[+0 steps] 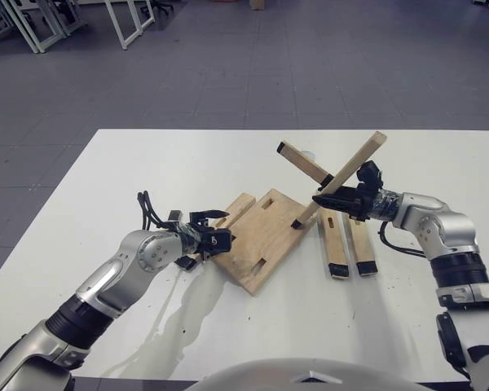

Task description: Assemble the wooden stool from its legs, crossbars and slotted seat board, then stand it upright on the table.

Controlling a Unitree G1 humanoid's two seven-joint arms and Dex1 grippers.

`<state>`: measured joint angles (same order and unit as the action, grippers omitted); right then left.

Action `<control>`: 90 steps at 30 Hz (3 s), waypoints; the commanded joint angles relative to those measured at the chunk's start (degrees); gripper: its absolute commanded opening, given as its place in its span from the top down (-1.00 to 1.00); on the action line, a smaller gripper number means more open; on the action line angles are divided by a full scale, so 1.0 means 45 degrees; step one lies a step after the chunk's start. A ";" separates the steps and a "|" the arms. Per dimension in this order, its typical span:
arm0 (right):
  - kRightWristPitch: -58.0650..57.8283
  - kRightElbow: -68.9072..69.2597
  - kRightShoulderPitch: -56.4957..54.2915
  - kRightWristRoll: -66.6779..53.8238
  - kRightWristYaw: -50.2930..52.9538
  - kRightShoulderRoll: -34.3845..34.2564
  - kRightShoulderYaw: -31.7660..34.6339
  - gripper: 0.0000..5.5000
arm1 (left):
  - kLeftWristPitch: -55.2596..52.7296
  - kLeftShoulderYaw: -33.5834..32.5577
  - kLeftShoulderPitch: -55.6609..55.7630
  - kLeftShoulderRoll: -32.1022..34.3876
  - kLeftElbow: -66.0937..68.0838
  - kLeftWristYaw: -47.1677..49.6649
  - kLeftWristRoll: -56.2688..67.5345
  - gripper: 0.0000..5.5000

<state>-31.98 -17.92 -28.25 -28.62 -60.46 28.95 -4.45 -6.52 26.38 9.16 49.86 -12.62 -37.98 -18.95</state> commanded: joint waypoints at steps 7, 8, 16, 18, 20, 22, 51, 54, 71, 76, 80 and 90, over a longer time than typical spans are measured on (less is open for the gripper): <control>0.1170 0.0328 0.0365 0.3128 0.3012 -0.0475 -0.1476 0.26 | -0.0614 0.0191 -0.0779 -0.0571 0.0195 -0.0680 -0.0639 -0.31; 0.1111 0.0793 0.0588 0.3317 0.3251 -0.0586 -0.1711 0.26 | -0.0647 0.0200 -0.0802 -0.0655 0.0150 -0.0704 -0.0678 -0.31; 0.1433 -0.2593 0.0206 0.4483 0.3265 -0.0923 -0.2939 0.26 | -0.0882 0.0066 -0.0925 -0.1223 0.0102 -0.0663 -0.0876 -0.31; 0.1094 -0.3865 -0.0514 0.3871 0.2262 -0.1024 -0.2668 0.26 | -0.0850 0.0011 -0.0931 -0.1302 0.0189 -0.0656 -0.0916 -0.31; 0.1169 -0.4967 -0.1145 0.3609 0.1129 -0.0895 -0.2571 0.26 | -0.0768 -0.0007 -0.0853 -0.1372 0.0372 -0.0659 -0.0942 -0.31; 0.1364 -0.5668 -0.1622 0.3567 0.0302 -0.0753 -0.2547 0.26 | -0.0701 -0.0035 -0.0816 -0.1401 0.0497 -0.0657 -0.0949 -0.31; 0.1619 -0.3186 -0.0722 0.3327 -0.0630 0.0014 -0.0689 -0.43 | -0.0501 -0.0298 -0.1178 -0.1902 0.1069 -0.0460 -0.1282 -0.31; 0.0947 -0.1185 0.0041 0.2741 0.0041 0.0943 0.0596 -0.43 | -0.0507 -0.0313 -0.1183 -0.1973 0.1086 -0.0460 -0.1293 -0.31; -0.0278 0.2166 -0.6183 -0.2015 0.6406 -0.2252 0.4262 -0.43 | -0.0398 -0.0261 -0.1354 -0.2071 0.1062 -0.0512 -0.1406 -0.31; 0.0312 -0.0604 -0.3211 0.0588 0.5550 -0.2450 0.1417 -0.43 | -0.0451 -0.0246 -0.1351 -0.2147 0.1059 -0.0494 -0.1433 -0.31; 0.0373 -0.0447 -0.2909 0.0956 0.5586 -0.2447 0.1121 -0.43 | -0.0446 -0.0284 -0.1468 -0.2122 0.0998 -0.0515 -0.1429 -0.31; 0.0234 0.2557 -0.5316 -0.1868 0.8234 -0.2352 0.5200 -0.43 | -0.1857 -0.0383 -0.2037 -0.2387 0.0660 -0.0461 -0.1625 -0.31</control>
<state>-31.31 -7.90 -50.10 -35.85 -25.27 17.85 16.84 -10.78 21.90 5.62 39.04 -12.71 -37.37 -25.15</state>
